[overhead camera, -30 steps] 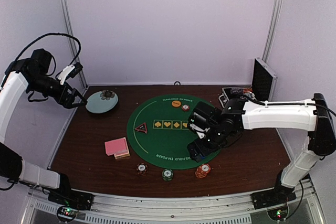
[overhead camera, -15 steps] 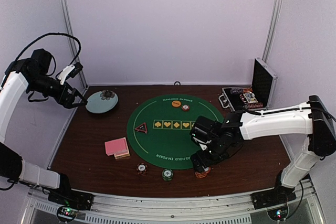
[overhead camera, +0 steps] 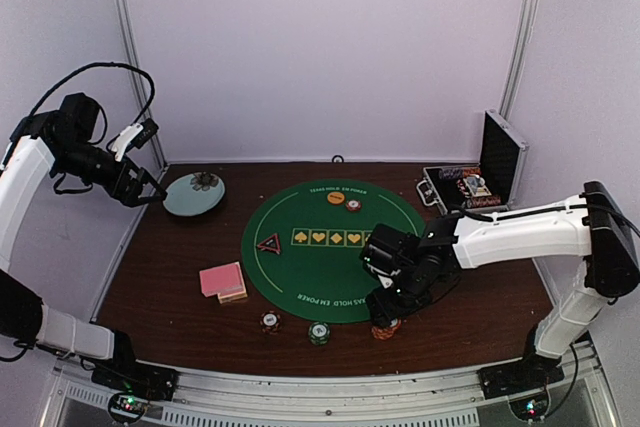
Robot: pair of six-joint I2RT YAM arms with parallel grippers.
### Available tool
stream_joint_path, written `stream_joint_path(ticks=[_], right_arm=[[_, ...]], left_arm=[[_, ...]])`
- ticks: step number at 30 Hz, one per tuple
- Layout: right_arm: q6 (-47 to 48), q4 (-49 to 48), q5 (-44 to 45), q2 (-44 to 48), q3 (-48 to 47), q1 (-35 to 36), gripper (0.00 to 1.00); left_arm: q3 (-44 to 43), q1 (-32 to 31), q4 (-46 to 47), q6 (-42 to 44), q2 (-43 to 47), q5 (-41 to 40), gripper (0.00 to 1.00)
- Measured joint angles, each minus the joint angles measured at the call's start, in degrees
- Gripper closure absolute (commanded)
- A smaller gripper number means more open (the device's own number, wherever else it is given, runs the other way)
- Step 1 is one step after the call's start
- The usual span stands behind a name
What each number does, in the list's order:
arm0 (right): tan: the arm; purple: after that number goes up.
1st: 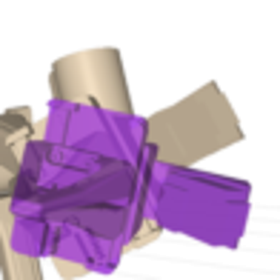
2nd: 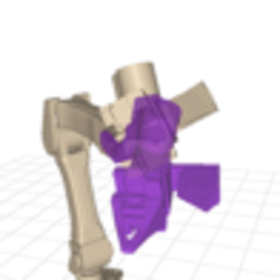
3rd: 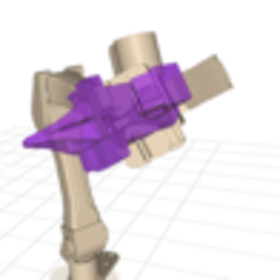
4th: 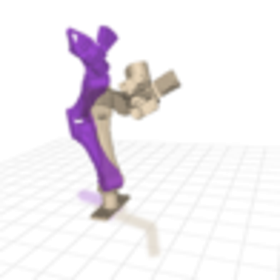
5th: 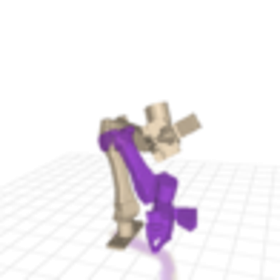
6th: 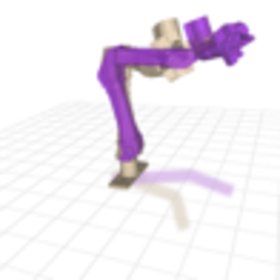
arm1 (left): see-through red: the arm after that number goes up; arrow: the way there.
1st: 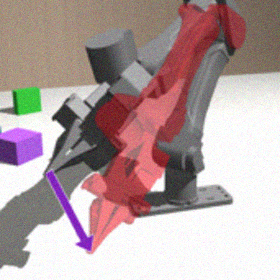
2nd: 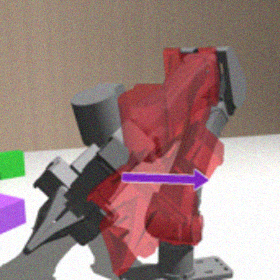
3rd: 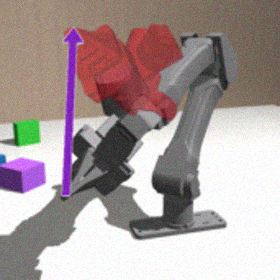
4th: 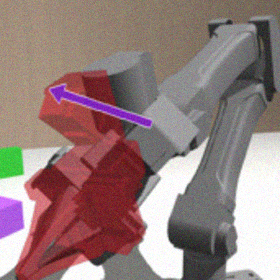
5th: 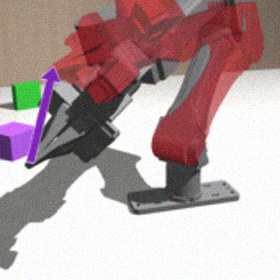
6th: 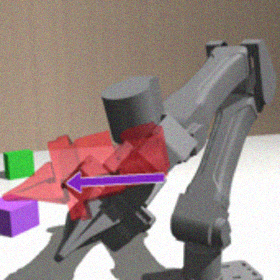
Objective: Distribute texas hold em gaming equipment
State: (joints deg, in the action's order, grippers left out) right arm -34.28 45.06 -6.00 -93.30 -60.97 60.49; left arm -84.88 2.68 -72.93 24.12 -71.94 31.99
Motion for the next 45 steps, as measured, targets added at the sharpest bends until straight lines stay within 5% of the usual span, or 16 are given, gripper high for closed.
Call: stream_joint_path(ticks=[14,34,45], right_arm=[[-0.2,0.0,-0.1,-0.6,0.4,0.9,0.41],[-0.4,0.3,0.0,-0.6,0.3,1.2,0.73],[1.0,6.7,1.8,-0.7,-6.2,2.5,0.79]], left_arm=[[-0.6,0.0,0.0,0.0,-0.1,0.0,0.02],[-0.7,0.0,0.0,0.0,-0.1,-0.1,0.02],[-0.7,0.0,0.0,0.0,-0.1,-0.1,0.02]])
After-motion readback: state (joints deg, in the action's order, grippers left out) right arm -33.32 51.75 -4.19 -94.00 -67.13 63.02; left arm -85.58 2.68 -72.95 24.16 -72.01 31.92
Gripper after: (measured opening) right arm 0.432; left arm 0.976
